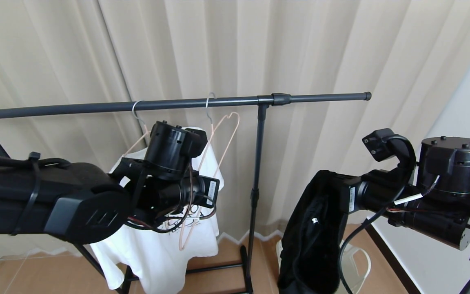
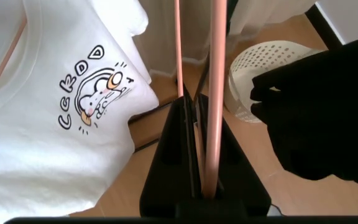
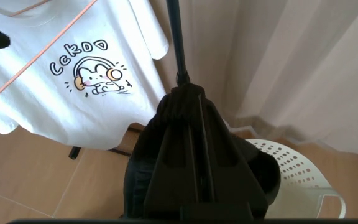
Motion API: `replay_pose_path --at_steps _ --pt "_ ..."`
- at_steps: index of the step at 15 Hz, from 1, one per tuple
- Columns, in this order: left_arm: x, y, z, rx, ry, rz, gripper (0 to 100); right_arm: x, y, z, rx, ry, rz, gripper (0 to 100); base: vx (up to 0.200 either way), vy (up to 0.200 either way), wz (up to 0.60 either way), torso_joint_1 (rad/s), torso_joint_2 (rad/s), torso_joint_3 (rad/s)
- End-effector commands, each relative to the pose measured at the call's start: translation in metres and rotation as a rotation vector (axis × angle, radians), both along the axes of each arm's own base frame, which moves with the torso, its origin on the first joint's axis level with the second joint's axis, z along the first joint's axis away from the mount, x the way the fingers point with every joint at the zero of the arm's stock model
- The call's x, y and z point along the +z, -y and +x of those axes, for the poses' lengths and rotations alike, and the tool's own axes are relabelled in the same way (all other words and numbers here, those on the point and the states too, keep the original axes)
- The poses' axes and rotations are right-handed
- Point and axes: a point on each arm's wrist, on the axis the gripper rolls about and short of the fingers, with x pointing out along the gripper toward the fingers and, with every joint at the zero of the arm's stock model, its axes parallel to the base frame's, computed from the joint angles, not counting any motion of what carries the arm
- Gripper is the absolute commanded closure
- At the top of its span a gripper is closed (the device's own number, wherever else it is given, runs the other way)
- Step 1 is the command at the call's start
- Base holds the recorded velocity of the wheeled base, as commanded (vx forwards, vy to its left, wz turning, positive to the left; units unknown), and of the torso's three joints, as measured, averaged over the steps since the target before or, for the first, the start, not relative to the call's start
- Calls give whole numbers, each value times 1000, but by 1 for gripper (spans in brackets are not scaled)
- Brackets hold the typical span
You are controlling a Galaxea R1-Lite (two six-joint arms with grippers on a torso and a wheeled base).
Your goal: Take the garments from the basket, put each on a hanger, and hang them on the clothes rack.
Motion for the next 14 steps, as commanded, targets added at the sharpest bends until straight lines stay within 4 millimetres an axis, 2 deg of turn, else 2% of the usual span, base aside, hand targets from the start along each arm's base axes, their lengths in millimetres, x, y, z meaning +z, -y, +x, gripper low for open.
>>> replay_pose_path --at_steps 1,2,5,9,11,14 --pt "6 -12 -29 -27 17 -14 100 -2 0 0 0 -5 -4 100 0 0 0 0 0 0" --pt "6 -15 -36 -33 21 -16 100 -3 0 0 0 -8 -5 100 0 0 0 0 0 0" --pt "0 -35 -73 -72 26 -16 100 -5 0 1 -1 -18 -9 100 0 0 0 0 0 0" --pt "-16 -58 -111 -149 35 33 100 -6 -2 -3 -27 -9 -32 100 0 0 0 0 0 0" --pt "-23 -66 -121 -189 51 67 100 -5 -4 -2 -47 21 -97 100 0 0 0 0 0 0" --pt "-37 -80 -137 -323 106 149 100 3 -2 3 -117 120 -295 100 0 0 0 0 0 0"
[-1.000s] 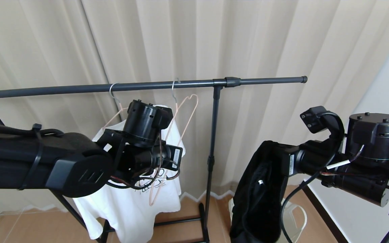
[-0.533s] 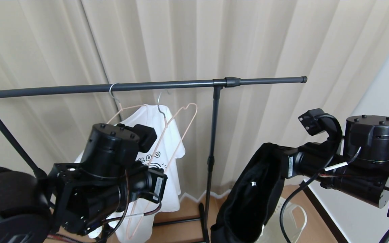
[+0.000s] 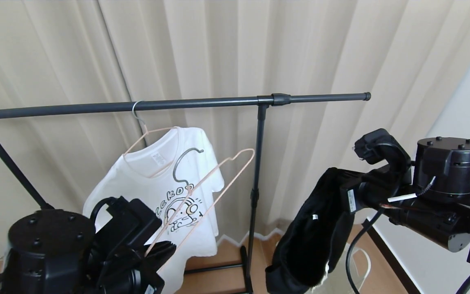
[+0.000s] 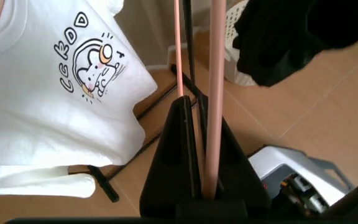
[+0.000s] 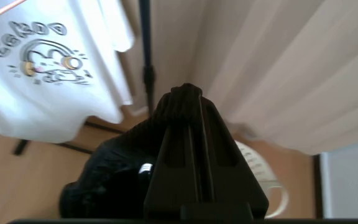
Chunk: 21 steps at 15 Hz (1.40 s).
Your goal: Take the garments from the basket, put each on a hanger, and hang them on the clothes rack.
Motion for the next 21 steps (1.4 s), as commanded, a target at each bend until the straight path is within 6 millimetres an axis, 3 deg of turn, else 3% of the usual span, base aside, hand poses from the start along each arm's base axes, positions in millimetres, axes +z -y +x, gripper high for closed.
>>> replay_pose_path --at_steps 1,4,9,13,17,21 --pt "-9 -12 -13 -54 10 39 100 4 0 4 -29 32 -63 100 0 0 0 0 0 0" --pt "-14 -10 -17 -146 1 78 100 9 -1 14 -91 73 -160 100 0 0 0 0 0 0" --pt "-19 9 -21 -244 -17 100 100 19 -11 30 -144 115 -184 100 0 0 0 0 0 0" --pt "-24 27 -8 -246 1 70 100 18 -20 34 -127 119 -180 100 0 0 0 0 0 0" --pt "-29 40 4 -226 4 33 100 20 -34 27 -96 129 -180 100 0 0 0 0 0 0" --pt "-32 58 19 -198 -2 -18 100 18 -57 8 -31 133 -188 100 0 0 0 0 0 0"
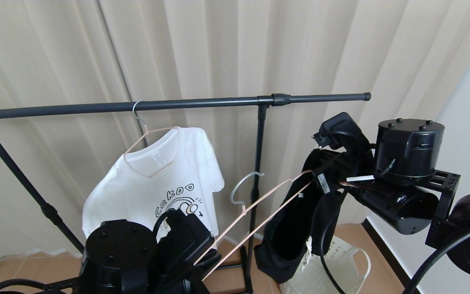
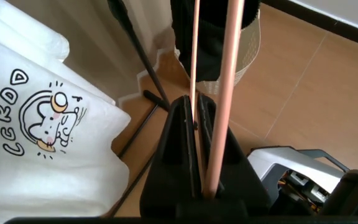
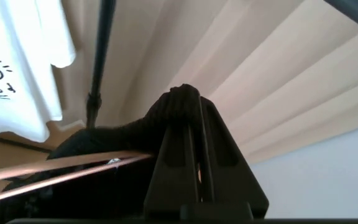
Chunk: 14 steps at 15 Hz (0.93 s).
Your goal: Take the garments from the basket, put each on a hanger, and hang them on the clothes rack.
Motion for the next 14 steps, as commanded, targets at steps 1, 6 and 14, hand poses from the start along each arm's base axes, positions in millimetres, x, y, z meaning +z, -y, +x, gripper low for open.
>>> replay_pose_path --at_steps 1,6,14 --pt "-9 9 9 14 -27 17 100 -2 -12 -11 40 -3 -6 100 0 0 0 0 0 0" --pt "-8 12 12 42 -38 -29 100 -6 -26 -32 85 -12 -13 100 0 0 0 0 0 0" --pt "-6 13 13 46 -34 -36 100 4 -52 -69 204 4 59 100 0 0 0 0 0 0"
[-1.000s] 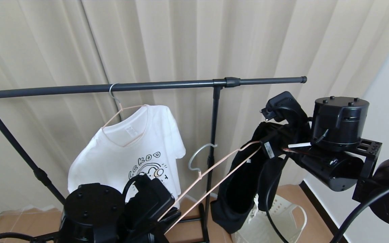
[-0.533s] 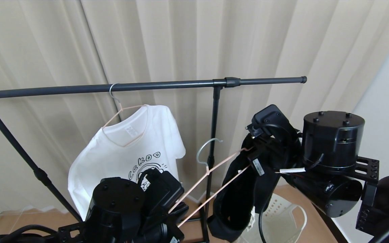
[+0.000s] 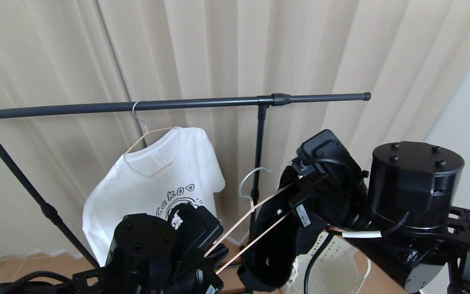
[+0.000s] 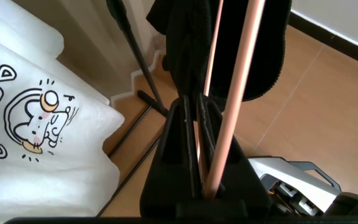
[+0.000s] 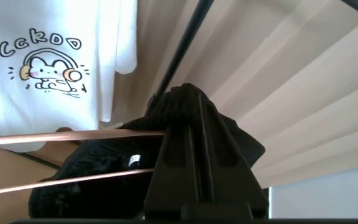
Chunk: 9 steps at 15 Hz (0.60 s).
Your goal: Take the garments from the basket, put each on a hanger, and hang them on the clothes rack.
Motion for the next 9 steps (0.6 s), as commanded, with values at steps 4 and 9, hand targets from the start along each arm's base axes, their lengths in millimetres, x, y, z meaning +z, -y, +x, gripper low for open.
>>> replay_pose_path --at_steps 4,9 --pt "1 1 1 4 11 -12 100 7 -16 -15 73 10 39 100 0 0 0 0 0 0" --pt "1 1 3 17 17 -23 100 15 -35 -28 131 -5 141 100 0 0 0 0 0 0"
